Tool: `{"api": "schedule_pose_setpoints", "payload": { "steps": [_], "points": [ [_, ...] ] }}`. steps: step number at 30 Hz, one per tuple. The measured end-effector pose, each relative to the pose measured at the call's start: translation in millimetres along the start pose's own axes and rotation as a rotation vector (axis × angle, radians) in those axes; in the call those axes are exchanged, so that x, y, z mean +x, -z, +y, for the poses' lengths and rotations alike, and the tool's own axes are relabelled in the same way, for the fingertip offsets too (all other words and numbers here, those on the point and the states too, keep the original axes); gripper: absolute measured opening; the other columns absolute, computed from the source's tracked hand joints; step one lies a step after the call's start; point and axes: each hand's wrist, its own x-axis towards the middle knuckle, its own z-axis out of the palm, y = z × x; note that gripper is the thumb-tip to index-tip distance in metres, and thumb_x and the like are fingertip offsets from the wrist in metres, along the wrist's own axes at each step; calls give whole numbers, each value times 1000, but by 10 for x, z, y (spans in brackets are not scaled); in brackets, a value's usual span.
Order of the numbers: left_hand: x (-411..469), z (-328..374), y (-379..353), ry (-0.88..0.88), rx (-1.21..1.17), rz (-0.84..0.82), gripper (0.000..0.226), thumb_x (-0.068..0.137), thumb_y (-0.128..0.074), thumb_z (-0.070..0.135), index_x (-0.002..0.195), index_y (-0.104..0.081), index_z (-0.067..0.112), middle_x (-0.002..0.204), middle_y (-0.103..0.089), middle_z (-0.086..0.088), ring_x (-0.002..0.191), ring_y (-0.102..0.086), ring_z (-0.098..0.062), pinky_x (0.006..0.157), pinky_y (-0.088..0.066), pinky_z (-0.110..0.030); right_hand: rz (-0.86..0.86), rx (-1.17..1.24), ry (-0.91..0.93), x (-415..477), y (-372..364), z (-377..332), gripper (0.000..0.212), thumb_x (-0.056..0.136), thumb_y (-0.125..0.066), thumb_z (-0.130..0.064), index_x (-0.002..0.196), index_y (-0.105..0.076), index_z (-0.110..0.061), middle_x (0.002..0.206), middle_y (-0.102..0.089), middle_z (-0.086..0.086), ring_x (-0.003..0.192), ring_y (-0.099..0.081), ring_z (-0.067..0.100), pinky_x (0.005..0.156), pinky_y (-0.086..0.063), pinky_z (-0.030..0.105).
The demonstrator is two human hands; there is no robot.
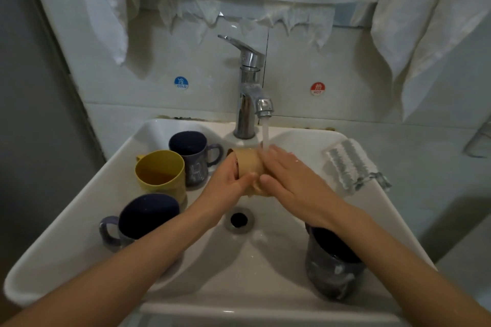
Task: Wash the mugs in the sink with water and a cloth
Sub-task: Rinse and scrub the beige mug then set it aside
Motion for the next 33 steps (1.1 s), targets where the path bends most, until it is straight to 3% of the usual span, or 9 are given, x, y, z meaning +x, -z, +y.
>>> {"api": "schedule_pose_setpoints", "payload": {
  "steps": [3,6,8,12,15,23,27,30,33],
  "points": [
    [-20,8,49,4,-33,-4,36,89,-60,14,124,-51,12,117,-61,-10,107,-60,-24,93,-50,-43,-14,17,107,42,-12,-45,64,91,-18,-51,150,-11,-27,156,-5,-15,142,-1,-1,117,0,26],
    [-15,1,60,55,-37,5,43,88,-59,14,128,-45,15,122,-54,-9,110,-55,-27,98,-45,-50,-62,20,-83,84,133,238,51,99,-23,-49,148,-14,-36,156,-13,-13,143,-11,8,117,-6,39],
    [-5,6,44,59,-39,-15,43,88,-58,11,128,-43,17,123,-53,-8,112,-54,-27,98,-46,-47,-125,136,-172,85,203,403,48,98,-26,-48,145,-17,-42,155,-20,-9,141,-21,14,116,-14,39],
    [-11,25,81,81,-54,-31,44,87,-58,11,129,-44,18,124,-52,-8,111,-54,-28,97,-47,-48,-170,368,-239,186,231,428,64,88,-44,-55,146,-21,-38,146,-37,1,125,-45,19,105,-36,31],
    [-23,22,115,89,-65,-32,42,87,-59,13,126,-45,22,125,-51,-6,111,-54,-27,97,-46,-49,-229,440,-216,274,259,398,67,84,-60,-45,142,-29,-32,129,-46,1,102,-58,16,81,-56,28],
    [-24,42,113,63,-21,-33,38,89,-56,13,124,-43,24,124,-51,-4,110,-54,-22,94,-49,-39,-385,790,-219,221,338,504,64,90,-59,-19,142,-28,-38,130,-36,-5,110,-53,17,83,-56,28],
    [-15,24,111,71,35,-19,40,90,-56,15,125,-40,26,125,-49,-5,112,-53,-24,97,-47,-46,-303,687,-241,229,280,400,54,87,-64,-24,130,-33,-39,121,-41,-7,102,-56,16,81,-57,31],
    [-18,37,51,41,106,-36,39,90,-57,17,125,-43,23,122,-51,-5,109,-54,-23,96,-47,-46,-215,416,-215,286,180,298,67,81,-68,-38,135,-29,-29,114,-42,-7,95,-55,11,74,-54,25],
    [-21,70,41,18,89,-30,35,90,-56,14,121,-43,25,117,-53,-4,105,-55,-21,94,-49,-43,-163,375,-181,326,149,303,72,80,-70,-39,137,-29,-25,117,-47,-3,94,-55,11,74,-53,23]
  ]
}}
